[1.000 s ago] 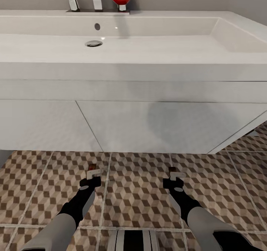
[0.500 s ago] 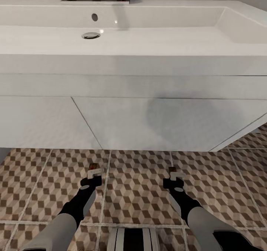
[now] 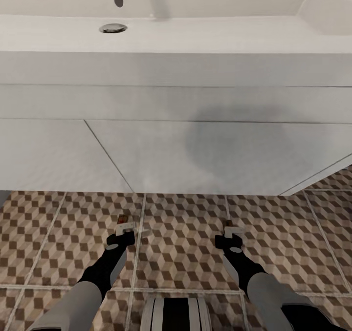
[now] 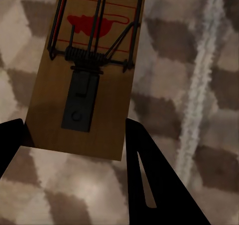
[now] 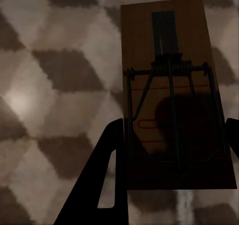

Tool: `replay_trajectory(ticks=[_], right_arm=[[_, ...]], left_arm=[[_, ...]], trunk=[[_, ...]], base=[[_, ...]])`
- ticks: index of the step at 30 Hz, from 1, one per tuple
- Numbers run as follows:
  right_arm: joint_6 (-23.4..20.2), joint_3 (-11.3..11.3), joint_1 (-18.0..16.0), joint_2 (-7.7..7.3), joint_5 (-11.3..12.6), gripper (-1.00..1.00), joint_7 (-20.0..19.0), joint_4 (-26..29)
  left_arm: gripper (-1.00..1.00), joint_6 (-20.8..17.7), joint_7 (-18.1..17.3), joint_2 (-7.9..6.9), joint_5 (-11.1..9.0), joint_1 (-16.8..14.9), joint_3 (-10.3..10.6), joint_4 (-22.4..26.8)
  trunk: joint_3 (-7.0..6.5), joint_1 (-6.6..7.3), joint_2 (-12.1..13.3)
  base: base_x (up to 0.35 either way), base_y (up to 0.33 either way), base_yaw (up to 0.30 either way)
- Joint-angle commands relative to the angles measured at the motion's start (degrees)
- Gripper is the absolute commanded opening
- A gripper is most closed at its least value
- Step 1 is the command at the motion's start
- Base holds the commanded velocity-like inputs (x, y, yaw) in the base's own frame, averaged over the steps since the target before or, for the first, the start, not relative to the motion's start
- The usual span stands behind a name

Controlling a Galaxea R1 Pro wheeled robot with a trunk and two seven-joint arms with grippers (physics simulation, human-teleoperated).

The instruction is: Take the four mousetraps from the cabinet in the bathroom and place them on the bathroom floor. Make sure all four end up on the same floor surface, and ensure that at least two of them are either under or directly next to the same bathroom sink.

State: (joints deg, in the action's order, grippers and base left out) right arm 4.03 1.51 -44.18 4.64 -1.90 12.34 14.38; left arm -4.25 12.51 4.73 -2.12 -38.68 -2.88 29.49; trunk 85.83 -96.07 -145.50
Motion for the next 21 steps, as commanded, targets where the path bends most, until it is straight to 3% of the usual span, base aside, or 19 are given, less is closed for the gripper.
replay_trajectory(ticks=[1, 21], right_arm=[[0.19, 0.16, -0.03, 0.04, -0.19, -1.0, 0.14, -0.06], [0.36, 0.29, -0.03, 0.11, -0.23, -1.0, 0.53, 0.45]], left_arm=[[-1.0, -0.33, 0.06, 0.04, -0.06, 0.01, -0.14, 0.14], [-1.0, -0.32, 0.06, -0.07, -0.07, 0.01, -0.11, 0.07]], trunk=[[0.03, 0.01, -0.01], [0.03, 0.01, -0.01]], base=[[0.0, 0.0, 0.0], [0.0, 0.0, 0.0]])
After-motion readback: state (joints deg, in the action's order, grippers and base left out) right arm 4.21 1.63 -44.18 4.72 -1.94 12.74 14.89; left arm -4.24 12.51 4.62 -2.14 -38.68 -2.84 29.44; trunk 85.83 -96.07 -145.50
